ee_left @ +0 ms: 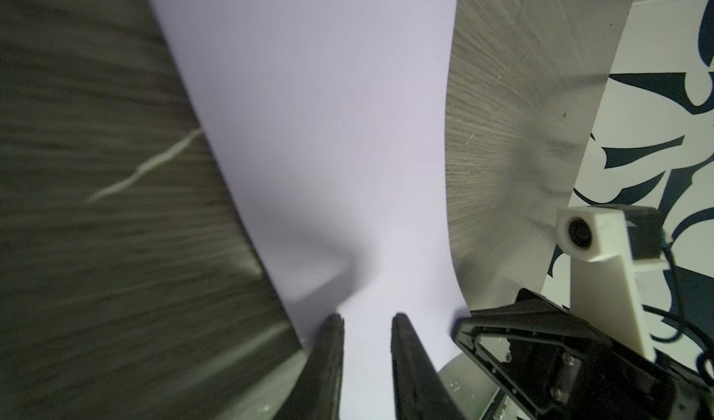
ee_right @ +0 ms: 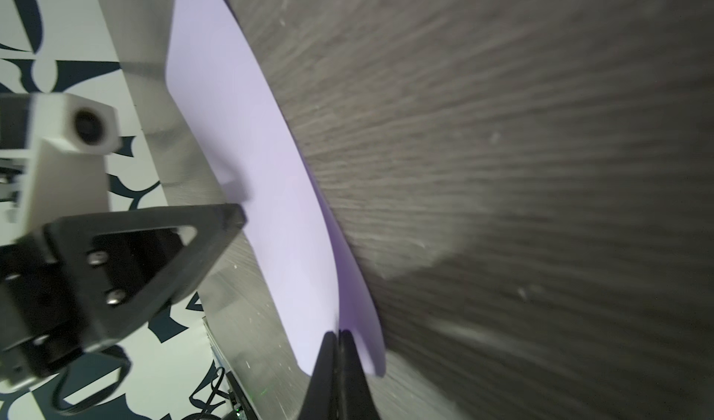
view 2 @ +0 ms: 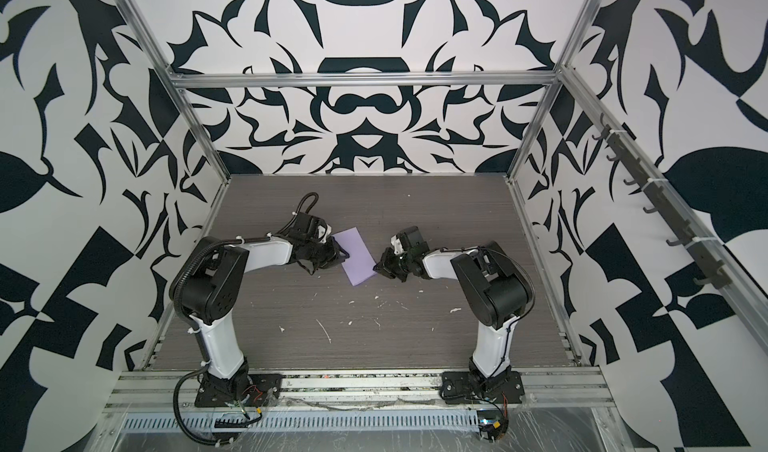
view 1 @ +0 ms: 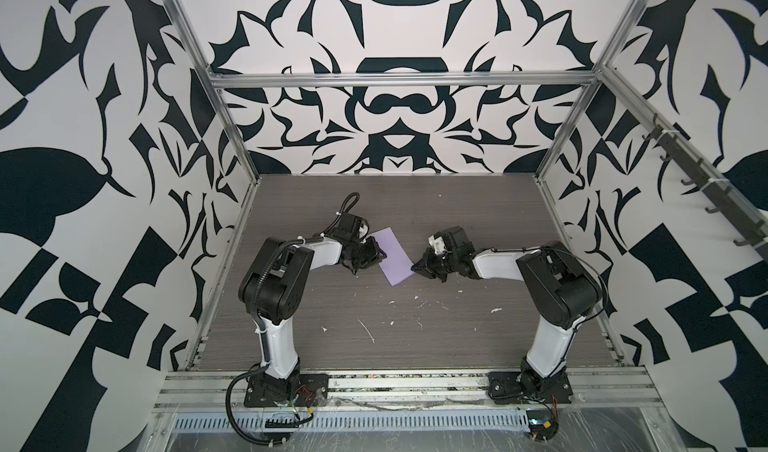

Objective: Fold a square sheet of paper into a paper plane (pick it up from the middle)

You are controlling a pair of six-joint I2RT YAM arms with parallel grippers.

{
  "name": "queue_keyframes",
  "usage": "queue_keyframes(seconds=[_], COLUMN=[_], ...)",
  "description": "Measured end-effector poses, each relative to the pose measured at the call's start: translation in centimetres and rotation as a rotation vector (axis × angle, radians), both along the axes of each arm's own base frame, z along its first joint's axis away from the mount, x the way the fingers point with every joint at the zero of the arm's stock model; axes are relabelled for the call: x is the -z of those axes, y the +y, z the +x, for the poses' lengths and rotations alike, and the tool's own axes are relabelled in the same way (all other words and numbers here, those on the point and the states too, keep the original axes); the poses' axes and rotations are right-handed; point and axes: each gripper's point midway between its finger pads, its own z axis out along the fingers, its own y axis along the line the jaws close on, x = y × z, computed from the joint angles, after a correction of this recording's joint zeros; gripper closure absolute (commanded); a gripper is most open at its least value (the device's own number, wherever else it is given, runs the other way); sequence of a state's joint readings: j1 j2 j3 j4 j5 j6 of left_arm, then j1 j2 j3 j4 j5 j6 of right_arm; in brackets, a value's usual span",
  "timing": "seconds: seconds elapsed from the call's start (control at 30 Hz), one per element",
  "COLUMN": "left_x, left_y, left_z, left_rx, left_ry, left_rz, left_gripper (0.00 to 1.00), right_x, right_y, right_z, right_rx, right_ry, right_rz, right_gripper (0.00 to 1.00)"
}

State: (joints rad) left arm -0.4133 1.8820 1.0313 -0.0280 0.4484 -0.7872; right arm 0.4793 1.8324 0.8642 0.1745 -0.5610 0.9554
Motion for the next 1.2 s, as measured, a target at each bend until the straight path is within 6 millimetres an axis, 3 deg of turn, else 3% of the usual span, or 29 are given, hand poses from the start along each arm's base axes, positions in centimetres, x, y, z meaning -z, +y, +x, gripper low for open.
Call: queue_keyframes(seconds=[0.13, 0.63, 0.83, 1.03, 1.2], left_x=[-0.7, 0.4, 1.1, 1.2, 1.3], left_y=[0.0, 1.0, 1.2, 1.2, 1.2], left_z=[0.6, 0.1, 0.0, -0.1, -0.1], left_rx=[0.013, 0.017, 0.019, 0.020, 0.021], left_ry=[-0.030, -0.017, -0.012, -0.014, -0.016], left_rz=[0.009, 0.076, 0.094, 0.093, 0.091], left_gripper=[0.74, 0.79, 0.81, 0.82, 0.82], right_x=[-0.4, -1.2, -2.4, -4.2, -3.1], right_y=[-0.4, -0.3, 1.5, 4.8, 6.7], right_z=[-0.7, -1.4, -1.6, -0.2, 0.3], right_rx=[-0.013, -0.039, -0.084, -0.130, -0.143], right_ry=[0.008, 0.007, -0.028, -0.105, -0.109], right_rz=[-0.022, -0.020, 0.018, 0.078, 0.092], right_gripper=[1.00, 1.00, 1.00, 1.00, 1.00])
